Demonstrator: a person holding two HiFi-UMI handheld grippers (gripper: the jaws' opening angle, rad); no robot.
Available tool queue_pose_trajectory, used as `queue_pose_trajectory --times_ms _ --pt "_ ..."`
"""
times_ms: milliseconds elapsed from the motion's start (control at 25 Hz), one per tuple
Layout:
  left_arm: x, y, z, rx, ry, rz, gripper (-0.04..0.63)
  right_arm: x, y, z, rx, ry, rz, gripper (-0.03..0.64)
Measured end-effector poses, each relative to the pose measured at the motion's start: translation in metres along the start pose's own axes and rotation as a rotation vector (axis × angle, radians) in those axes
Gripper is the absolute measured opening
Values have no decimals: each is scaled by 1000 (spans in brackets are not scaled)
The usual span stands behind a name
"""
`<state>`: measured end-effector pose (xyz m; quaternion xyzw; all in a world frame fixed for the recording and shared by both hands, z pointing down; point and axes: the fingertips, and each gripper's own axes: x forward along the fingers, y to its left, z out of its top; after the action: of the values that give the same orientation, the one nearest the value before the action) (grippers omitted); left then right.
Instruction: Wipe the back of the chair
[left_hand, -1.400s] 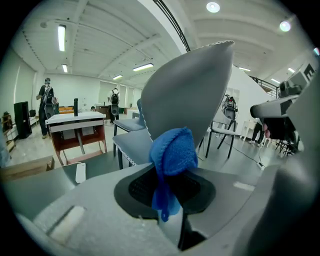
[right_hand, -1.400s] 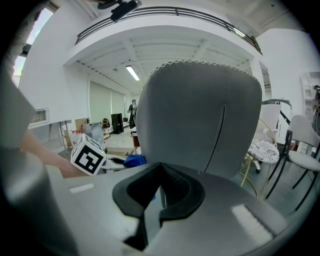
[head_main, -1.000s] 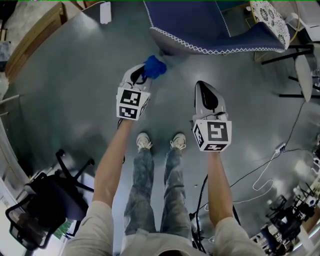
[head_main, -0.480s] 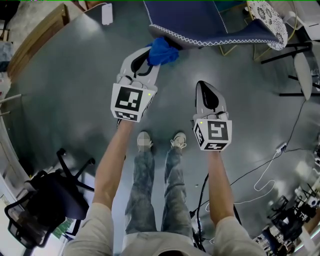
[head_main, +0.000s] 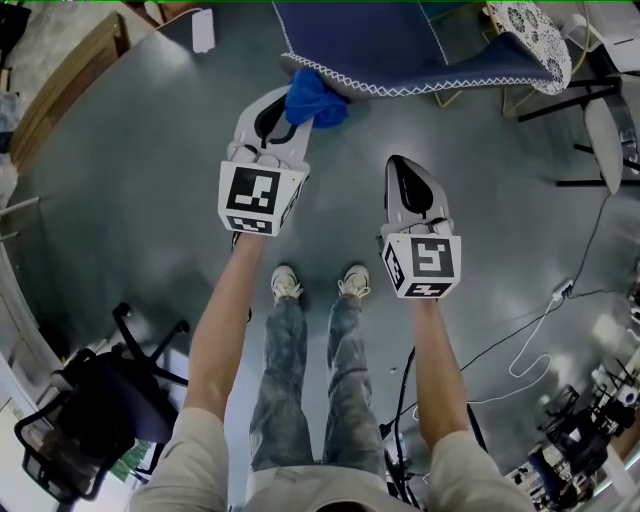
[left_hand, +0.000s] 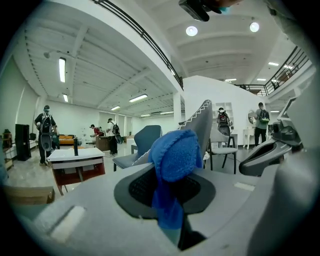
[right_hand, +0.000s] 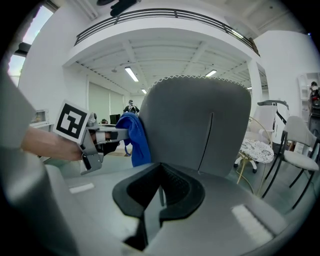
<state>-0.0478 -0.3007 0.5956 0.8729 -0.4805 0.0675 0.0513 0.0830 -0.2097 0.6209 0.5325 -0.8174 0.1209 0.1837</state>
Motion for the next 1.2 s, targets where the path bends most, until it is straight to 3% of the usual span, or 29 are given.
queue_pose_trajectory --times_ms 400,680,960,1200 --pt "23 18 -61 -86 107 -3 69 16 -16 5 -10 -12 -20 0" --pt "35 24 -98 -104 176 -11 67 20 -34 8 -23 -29 -57 0" --pt "39 25 -107 -110 177 -27 69 12 -61 0 -10 -34 -109 0" --pt "29 29 -139 -105 266 -8 69 2 -58 -7 -16 -26 -112 0"
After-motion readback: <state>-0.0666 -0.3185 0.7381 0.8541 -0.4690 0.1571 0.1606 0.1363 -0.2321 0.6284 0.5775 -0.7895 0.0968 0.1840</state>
